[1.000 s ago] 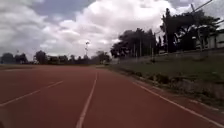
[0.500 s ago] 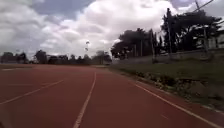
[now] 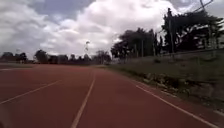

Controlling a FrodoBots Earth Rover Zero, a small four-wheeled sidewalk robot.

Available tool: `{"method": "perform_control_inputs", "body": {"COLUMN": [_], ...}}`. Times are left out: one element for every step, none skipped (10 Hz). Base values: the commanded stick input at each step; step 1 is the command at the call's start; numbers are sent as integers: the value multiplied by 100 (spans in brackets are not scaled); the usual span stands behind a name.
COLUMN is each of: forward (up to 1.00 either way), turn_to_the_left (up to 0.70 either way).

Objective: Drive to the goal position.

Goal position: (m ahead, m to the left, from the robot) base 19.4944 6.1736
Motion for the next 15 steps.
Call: {"method": "perform_control_inputs", "body": {"forward": [60, 60, 60, 60, 60, 60, 60, 60, 60, 60, 60, 60, 60, 60, 60], "turn_to_the_left": [0, 0, 0, 0, 0, 0, 0, 0, 0, 1, 11, 15, 0, 0, 0]}}
